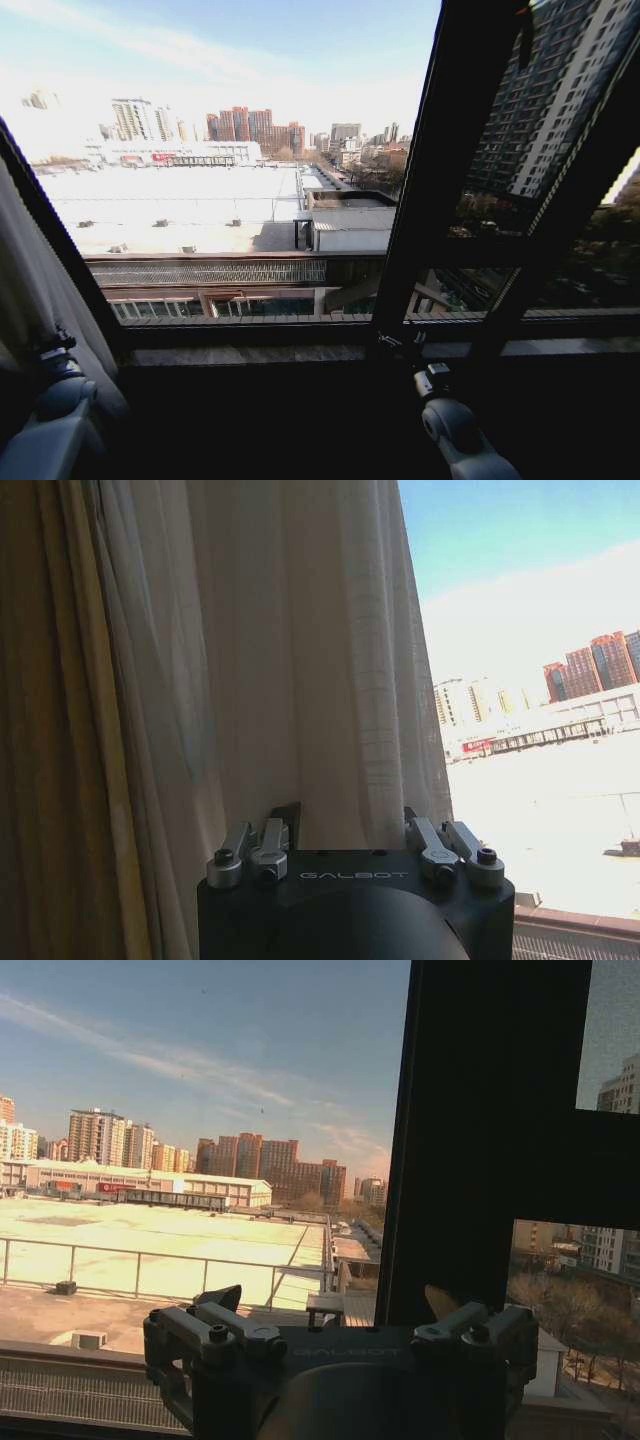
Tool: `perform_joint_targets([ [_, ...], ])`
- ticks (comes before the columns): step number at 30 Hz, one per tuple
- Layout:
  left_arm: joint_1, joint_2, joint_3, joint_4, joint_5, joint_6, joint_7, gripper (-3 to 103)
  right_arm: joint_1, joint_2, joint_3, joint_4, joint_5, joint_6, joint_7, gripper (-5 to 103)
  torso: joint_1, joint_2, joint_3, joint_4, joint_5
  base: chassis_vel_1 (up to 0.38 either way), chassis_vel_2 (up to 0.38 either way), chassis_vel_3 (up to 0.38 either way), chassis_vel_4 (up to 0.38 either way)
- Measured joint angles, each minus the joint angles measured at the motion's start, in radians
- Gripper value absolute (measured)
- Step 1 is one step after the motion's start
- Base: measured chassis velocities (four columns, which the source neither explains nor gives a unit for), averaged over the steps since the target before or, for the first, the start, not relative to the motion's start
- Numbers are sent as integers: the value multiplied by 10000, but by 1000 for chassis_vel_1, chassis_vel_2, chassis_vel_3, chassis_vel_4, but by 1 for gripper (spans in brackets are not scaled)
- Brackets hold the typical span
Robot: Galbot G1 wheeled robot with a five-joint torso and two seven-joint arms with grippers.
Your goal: Open the curtains by pulling them apart, changing their state from closed to fully open.
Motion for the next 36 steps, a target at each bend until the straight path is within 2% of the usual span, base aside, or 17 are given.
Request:
perform_joint_targets([
  [2, 312, -233, -21, -346, 75, -8, -18, 53, 0, 0, 0, 0, 0, 0, 0, 100, 0, 0, 0, 0, 0, 0, 0, 0, 0],
  [3, 457, -348, -19, -500, 88, -34, -18, 53, 0, 0, 0, 0, 0, 0, 0, 100, 0, 0, 0, 0, 0, 0, 0, 0, 0],
  [4, 756, -588, 58, -845, 104, -130, -6, 64, 0, 0, -1, 0, 0, 0, 0, 100, 0, 0, 0, 1, 0, 0, 0, 0, 0],
  [9, 1249, -1069, 276, -1544, 309, -276, 71, 74, 0, 0, 0, 0, 0, 0, 0, 100, 0, 0, 0, -2, -1, 0, 0, 0, 0],
  [12, 1607, -1485, 623, -2260, 523, -496, 203, 90, 0, 0, 0, 0, 0, 0, 0, 100, 0, 0, 0, 0, 0, 0, 0, 0, 0],
  [13, 1607, -1485, 623, -2260, 523, -496, 203, 90, 0, 0, 0, 0, 0, 0, 0, 100, 0, 0, 0, 0, 0, 0, 0, 0, 0],
  [14, 1654, -1561, 737, -2402, 534, -639, 324, 95, 0, 0, 0, 0, 0, 0, 0, 100, 0, 0, 0, -1, 1, 0, 0, 0, 0],
  [15, 1668, -1591, 801, -2460, 535, -766, 437, 95, -1, 0, 0, 0, 0, 0, 0, 100, 0, 0, 0, -2, 1, 0, 0, 0, 0],
  [16, 1669, -1620, 946, -2525, 477, -1157, 832, 100, 0, 0, 0, 0, 0, 0, 0, 100, 0, 0, 0, -3, 1, 0, 0, 0, 0],
  [19, 1656, -1596, 1093, -2537, 120, -1679, 1528, 100, 0, 0, 0, 0, 0, 0, 0, 100, 0, 0, 0, -2, 1, 0, 0, 0, 0],
  [21, 1724, -1539, 1222, -2680, -1035, -2161, 3026, 100, 0, 0, 0, 0, 0, 0, 0, 100, 0, 0, 0, -2, 1, 0, 0, 0, 0],
  [22, 1724, -1539, 1222, -2680, -1035, -2161, 3026, 100, 0, 0, 0, 0, 0, 0, 0, 100, 0, 0, 0, -2, 1, 0, 0, 0, 0],
  [26, 1973, -1631, 1277, -2867, -2187, -2450, 4636, 100, 0, 0, 0, 0, 0, 0, 0, 100, 0, 0, 0, 0, 1, 0, 0, 0, 0],
  [29, 2121, -1745, 1289, -3014, -2478, -2432, 5019, 100, 0, 0, 0, 0, 0, 0, 0, 100, 0, 0, 0, 0, 0, 0, 0, 0, 0],
  [32, 2221, -1958, 1303, -3185, -2563, -2247, 5079, 100, -1, 0, 0, 0, 0, 0, 0, 100, 0, 0, 0, 1, 0, 0, 0, 0, 0],
  [35, 2311, -2310, 1235, -3531, -2569, -1350, 4484, 100, 0, 0, 0, 0, 0, 0, 0, 100, 0, 0, 0, -3, -2, 0, 0, 0, 0],
  [36, 2311, -2310, 1235, -3531, -2569, -1350, 4484, 100, 0, 0, 0, 0, 0, 0, 0, 100, 0, 0, 0, -3, -2, 0, 0, 0, 0],
])
